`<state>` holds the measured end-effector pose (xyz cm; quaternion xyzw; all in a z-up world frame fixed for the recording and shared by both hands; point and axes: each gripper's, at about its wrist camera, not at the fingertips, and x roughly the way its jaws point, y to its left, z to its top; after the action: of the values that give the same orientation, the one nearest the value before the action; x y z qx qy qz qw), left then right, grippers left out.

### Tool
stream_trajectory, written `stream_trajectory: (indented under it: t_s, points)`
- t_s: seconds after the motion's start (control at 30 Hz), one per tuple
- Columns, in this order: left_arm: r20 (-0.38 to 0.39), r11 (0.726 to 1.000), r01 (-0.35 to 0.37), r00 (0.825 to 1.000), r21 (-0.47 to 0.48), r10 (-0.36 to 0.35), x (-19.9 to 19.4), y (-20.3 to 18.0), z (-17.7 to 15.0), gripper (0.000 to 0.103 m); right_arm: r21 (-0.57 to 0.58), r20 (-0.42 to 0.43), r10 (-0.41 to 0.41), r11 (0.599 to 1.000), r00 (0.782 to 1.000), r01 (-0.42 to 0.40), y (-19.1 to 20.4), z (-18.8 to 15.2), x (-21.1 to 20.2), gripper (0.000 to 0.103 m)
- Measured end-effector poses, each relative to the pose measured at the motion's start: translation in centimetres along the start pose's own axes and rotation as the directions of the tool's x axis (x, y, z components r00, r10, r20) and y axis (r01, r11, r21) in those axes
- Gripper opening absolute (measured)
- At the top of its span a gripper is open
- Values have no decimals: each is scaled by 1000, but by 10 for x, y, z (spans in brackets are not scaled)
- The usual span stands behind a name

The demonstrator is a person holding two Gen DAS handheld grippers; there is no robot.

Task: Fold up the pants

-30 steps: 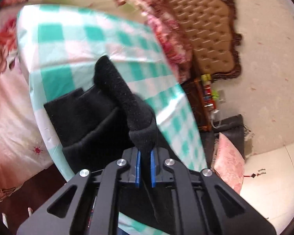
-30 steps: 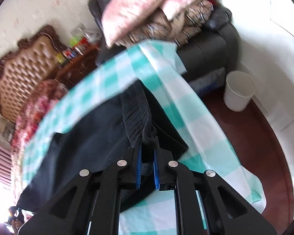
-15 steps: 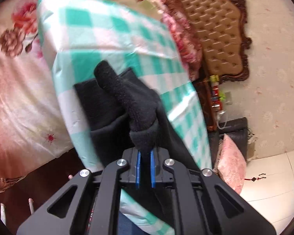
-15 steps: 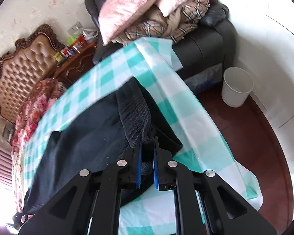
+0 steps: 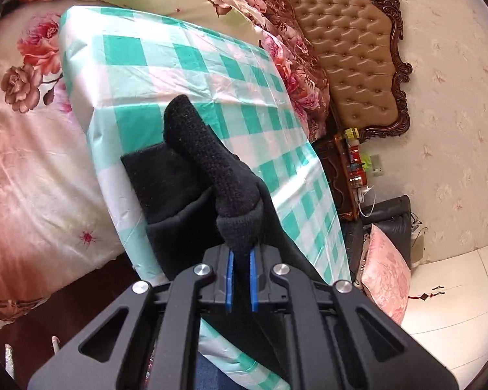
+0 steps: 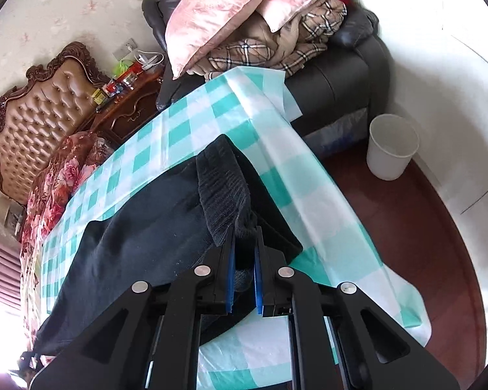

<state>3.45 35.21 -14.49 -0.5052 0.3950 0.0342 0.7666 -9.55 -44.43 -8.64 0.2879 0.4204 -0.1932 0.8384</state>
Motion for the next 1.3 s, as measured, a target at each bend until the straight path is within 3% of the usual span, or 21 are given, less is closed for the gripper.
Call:
stream_trajectory:
  t_s: [0.17, 0.33, 0.37, 0.43, 0.47, 0.5, 0.6, 0.7, 0.73, 0.77, 0.83, 0.87, 0.9, 0.97, 1.0, 1.07, 1.1, 1.17, 1.23, 1.3]
  points:
    - [-53, 994, -55, 997, -97, 50, 23, 40, -6, 7, 19, -62, -56, 998, 997, 57, -18, -16, 29, 8]
    - [-73, 995, -52, 996, -81, 46, 34, 48, -4, 9, -47, -53, -125, 991, 991, 123, -14, -21, 33, 9]
    - [-74, 996, -48, 996, -78, 42, 33, 47, -4, 10, -55, -46, -135, 990, 990, 133, -13, -21, 32, 13]
    - [-64, 997, -35, 998, -65, 30, 28, 45, -1, 20, -68, -20, -180, 982, 983, 179, -10, -22, 23, 25]
    - [-34, 998, -43, 999, -53, 41, 22, 44, 2, 35, -81, 1, -210, 974, 978, 210, -8, -22, 18, 35]
    - [-9, 998, -51, 999, -47, 51, 17, 43, 4, 46, -108, 41, -265, 957, 963, 268, -4, -22, 9, 37]
    - [22, 998, -49, 999, -46, 50, 9, 43, 17, 47, -175, 151, -284, 935, 947, 308, 13, -23, -17, 46]
    - [0, 997, -74, 997, -38, 74, 18, 43, 28, 44, -294, 186, -169, 930, 968, 219, 46, -27, -26, 52]
    - [-7, 996, -84, 996, -35, 84, 20, 42, 30, 42, -356, 182, -97, 921, 978, 158, 69, -36, -24, 55]
    - [-16, 995, -96, 995, -31, 96, 24, 41, 32, 35, -400, 164, -48, 910, 985, 111, 86, -44, -18, 57]
    - [-35, 992, -123, 992, -10, 122, 31, 37, 34, 26, -499, 72, 39, 867, 997, 2, 124, -66, 3, 58]
    - [-40, 990, -141, 989, 6, 141, 33, 35, 35, 11, -546, 24, 63, 837, 998, -39, 145, -81, 16, 58]
    - [-39, 983, -178, 983, 48, 180, 34, 26, 39, 5, -585, -11, 74, 808, 997, -67, 163, -94, 27, 58]
    - [-16, 970, -187, 981, 158, 192, 30, -1, 38, 5, -678, -69, 82, 727, 994, -107, 200, -128, 49, 57]
    - [40, 938, -176, 984, 298, 172, 18, -36, 34, 5, -709, -76, 66, 698, 995, -100, 211, -139, 57, 57]
    - [153, 864, -175, 981, 473, 115, -9, -83, 24, 5, -746, -69, 24, 662, 997, -68, 224, -157, 66, 57]
    - [178, 856, -186, 978, 483, 112, -14, -87, 24, 5, -761, -73, 0, 647, 997, -56, 227, -166, 72, 57]
    - [180, 865, -232, 969, 445, 168, -6, -69, 35, 5, -770, -91, -17, 635, 996, -60, 229, -178, 80, 57]
    - [91, 909, -226, 974, 349, 207, 21, -23, 52, 5, -775, -88, -21, 630, 996, -55, 229, -187, 83, 58]
    - [31, 928, -239, 970, 285, 240, 39, 14, 54, 5, -782, -84, -19, 621, 996, -54, 228, -190, 80, 58]
